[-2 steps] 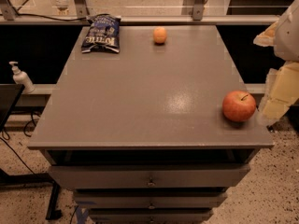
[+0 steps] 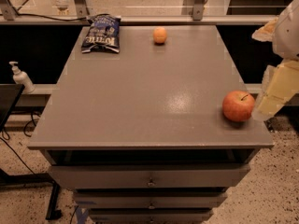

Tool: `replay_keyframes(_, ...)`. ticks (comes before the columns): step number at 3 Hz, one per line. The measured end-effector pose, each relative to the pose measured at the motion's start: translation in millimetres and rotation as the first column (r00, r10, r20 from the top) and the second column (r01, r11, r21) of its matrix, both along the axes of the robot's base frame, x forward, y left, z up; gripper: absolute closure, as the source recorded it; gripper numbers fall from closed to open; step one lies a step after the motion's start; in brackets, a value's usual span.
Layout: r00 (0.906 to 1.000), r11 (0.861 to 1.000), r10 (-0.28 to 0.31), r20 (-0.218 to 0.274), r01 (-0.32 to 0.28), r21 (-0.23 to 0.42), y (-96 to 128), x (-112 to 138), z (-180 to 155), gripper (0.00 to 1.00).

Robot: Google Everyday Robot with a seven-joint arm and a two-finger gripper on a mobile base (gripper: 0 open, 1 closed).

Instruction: Move blue chip bag near apple

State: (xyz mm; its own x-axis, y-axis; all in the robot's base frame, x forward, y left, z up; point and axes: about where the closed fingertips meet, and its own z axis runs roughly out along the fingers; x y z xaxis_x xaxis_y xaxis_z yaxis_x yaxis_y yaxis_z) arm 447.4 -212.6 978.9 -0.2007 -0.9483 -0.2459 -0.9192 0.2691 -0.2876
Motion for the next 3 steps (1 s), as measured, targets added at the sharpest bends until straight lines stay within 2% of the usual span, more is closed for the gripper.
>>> replay_keyframes(1, 0.9945, 0.996, 0.033, 0.099, -0.041, 0.080, 21.9, 34.5, -2.2, 0.00)
replay_keyframes(2, 0.9727, 0.978, 0.055, 0.225, -0.098, 0.183, 59.0, 100.0, 0.2, 0.00)
replay_keyframes(3, 0.9487, 0.946, 0.051, 0.312, -0.145, 0.289, 102.5, 167.7, 3.4, 0.00)
